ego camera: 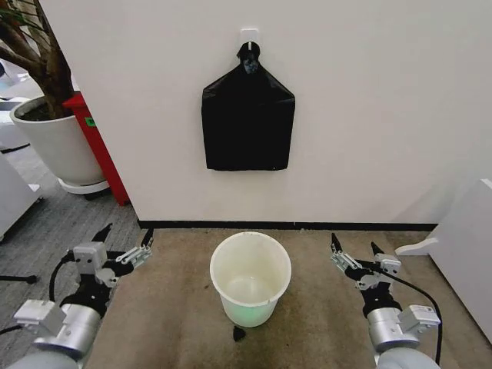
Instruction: Place the garbage bag over the trash bin.
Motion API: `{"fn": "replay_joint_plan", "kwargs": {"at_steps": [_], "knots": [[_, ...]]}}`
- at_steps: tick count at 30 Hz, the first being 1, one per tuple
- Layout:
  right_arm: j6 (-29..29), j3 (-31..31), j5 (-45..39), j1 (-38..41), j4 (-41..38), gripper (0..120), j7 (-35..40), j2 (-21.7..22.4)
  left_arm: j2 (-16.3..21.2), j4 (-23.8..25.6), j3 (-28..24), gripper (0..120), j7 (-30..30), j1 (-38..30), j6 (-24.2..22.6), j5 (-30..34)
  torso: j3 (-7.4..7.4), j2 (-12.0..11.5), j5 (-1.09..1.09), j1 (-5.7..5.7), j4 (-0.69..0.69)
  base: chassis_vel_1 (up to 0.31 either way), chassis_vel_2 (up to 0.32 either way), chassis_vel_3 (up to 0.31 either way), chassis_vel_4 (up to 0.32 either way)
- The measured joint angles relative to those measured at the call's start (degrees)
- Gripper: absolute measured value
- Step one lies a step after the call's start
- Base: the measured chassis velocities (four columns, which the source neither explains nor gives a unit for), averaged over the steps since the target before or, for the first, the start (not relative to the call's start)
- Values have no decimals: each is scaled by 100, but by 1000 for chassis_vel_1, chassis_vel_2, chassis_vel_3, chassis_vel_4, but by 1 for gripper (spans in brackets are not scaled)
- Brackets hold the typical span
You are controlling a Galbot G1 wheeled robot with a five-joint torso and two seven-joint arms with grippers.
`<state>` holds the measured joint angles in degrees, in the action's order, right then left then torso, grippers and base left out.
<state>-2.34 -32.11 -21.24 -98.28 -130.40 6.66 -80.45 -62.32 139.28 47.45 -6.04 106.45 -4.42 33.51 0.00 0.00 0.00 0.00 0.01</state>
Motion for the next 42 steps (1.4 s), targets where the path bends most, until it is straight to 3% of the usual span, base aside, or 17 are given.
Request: {"fn": "replay_joint_plan", "kwargs": {"at_steps": [8, 15, 19, 21, 25, 28, 31, 35, 42], "knots": [[8, -10, -12, 29, -3, 100, -7, 16, 527, -63, 80, 100, -137, -370, -115, 165, 0, 0, 0, 0, -4, 0, 0, 0, 0], [-194, -12, -525, 460, -14, 100, 88, 374, 352, -152, 83, 100, -85, -169, 57, 25, 0, 1, 0, 0, -2, 0, 0, 0, 0], [-394, 235, -2148, 1571, 100, 100, 582, 977, 339, -150, 66, 100, -116, -134, 141, 6, 0, 1, 0, 0, -2, 0, 0, 0, 0], [-391, 594, -3492, 2544, 375, 100, 1053, 1329, 342, -123, 48, 100, -188, -107, 208, 3, 1, 1, 1, 0, -1, 0, 0, 0, 0], [-307, 1098, -4702, 3651, 656, 100, 1540, 1449, 361, -61, 82, 100, -214, 32, 370, 34, 1, 1, 1, 0, 1, 0, 0, 0, 0], [-125, 1696, -5860, 4778, 979, 100, 1935, 1206, 403, -10, 155, 100, -207, 195, 543, 127, 2, 0, 0, 0, -1, 0, 0, 0, 0], [-25, 1926, -6177, 5284, 1127, 100, 2056, 987, 439, 24, 186, 100, -193, 266, 596, 163, 1, 0, -1, 0, 0, 0, 0, 0, 0], [131, 2321, -6497, 6266, 1637, 100, 2171, 252, 489, 60, 224, 100, -117, 387, 610, 173, 1, 0, -1, 0, 1, 0, 0, 0, 0], [169, 2433, -6743, 7127, 2407, 100, 2377, -544, 432, 71, 194, 100, -27, 423, 588, 134, 0, 0, -4, 0, 0, 0, 0, 0, 0]]}}
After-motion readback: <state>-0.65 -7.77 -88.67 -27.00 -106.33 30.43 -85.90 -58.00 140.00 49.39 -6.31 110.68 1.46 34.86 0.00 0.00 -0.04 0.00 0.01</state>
